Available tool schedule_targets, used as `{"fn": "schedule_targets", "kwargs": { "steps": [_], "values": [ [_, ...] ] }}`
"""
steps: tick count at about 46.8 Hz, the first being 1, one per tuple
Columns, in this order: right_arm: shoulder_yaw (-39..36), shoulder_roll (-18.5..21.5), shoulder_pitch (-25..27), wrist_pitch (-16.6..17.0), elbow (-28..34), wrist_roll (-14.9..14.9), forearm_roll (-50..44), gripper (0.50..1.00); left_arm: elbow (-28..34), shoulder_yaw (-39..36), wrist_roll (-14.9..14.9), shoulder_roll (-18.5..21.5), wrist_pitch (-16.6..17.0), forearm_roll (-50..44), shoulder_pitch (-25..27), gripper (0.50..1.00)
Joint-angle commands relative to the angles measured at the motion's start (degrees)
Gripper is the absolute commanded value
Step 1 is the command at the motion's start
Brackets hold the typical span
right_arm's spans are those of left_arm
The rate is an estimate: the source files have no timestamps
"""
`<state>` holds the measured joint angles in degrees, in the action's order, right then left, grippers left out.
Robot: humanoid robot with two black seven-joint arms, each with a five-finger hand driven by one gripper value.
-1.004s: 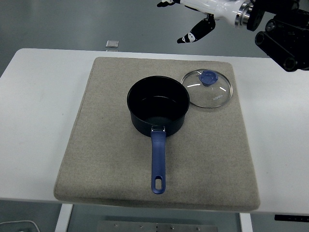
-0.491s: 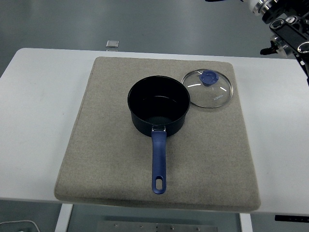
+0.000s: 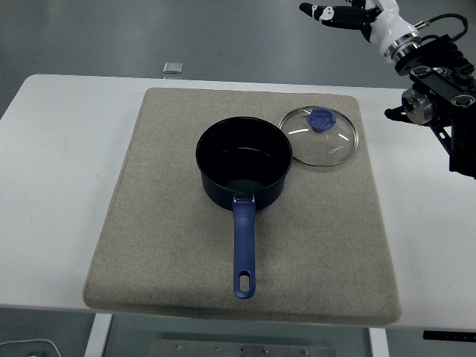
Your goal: Lift the pot lid and place it to the right of the pot.
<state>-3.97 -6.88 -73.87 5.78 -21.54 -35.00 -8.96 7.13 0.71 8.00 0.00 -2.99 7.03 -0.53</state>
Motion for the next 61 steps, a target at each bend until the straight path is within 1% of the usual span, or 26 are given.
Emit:
{"fn": "schedule_targets", "kwargs": {
  "steps": [1, 5, 11, 17, 25, 29, 35, 45, 48, 56, 61],
  "values": [
    [0.1, 0.03, 0.92, 1.51, 0.0, 1.86, 5.78, 0.903, -0.01, -0.01, 0.0, 0.0, 0.0, 0.0, 0.0, 1.0],
    [0.1, 0.11, 1.71, 1.87, 0.0, 3.88, 9.3, 0.903, -0.01, -0.01, 0.0, 0.0, 0.0, 0.0, 0.0, 1.0],
    [-0.08, 1.43, 3.73, 1.69, 0.09, 4.76, 10.71, 0.905, -0.01, 0.08, 0.0, 0.0, 0.0, 0.0, 0.0, 1.0],
    [-1.48, 1.7, 6.11, 1.87, 0.09, 5.38, 14.84, 0.905, -0.01, -0.01, 0.09, 0.0, 0.0, 0.0, 0.0, 1.0],
    [-6.92, 1.7, 8.13, 2.13, 0.0, 10.04, 19.5, 0.903, -0.01, -0.01, 0.0, 0.0, 0.0, 0.0, 0.0, 1.0],
    [-9.21, 1.96, 9.18, 2.04, -0.09, 11.27, 20.47, 0.905, -0.01, -0.01, 0.0, 0.0, 0.0, 0.0, 0.0, 1.0],
    [-11.15, 2.93, 10.77, 2.13, -0.17, 11.45, 22.75, 0.905, -0.01, -0.01, 0.0, 0.0, 0.0, 0.0, 0.0, 1.0],
    [-11.68, 4.16, 12.09, 2.04, -0.17, 11.27, 25.31, 0.905, -0.01, -0.01, 0.0, 0.0, 0.0, 0.0, 0.0, 1.0],
    [-11.77, 4.24, 12.09, 1.87, -0.17, 10.48, 25.39, 0.905, -0.01, -0.01, 0.0, 0.0, 0.0, 0.0, 0.0, 1.0],
    [-11.68, 4.16, 12.26, 1.69, -0.17, 9.78, 24.52, 0.905, -0.01, -0.01, 0.0, 0.0, 0.0, 0.0, 0.0, 1.0],
    [-11.5, 4.07, 12.18, 1.87, -0.09, 8.46, 24.34, 0.905, -0.01, -0.01, 0.0, 0.0, 0.0, 0.0, 0.0, 1.0]
  ]
}}
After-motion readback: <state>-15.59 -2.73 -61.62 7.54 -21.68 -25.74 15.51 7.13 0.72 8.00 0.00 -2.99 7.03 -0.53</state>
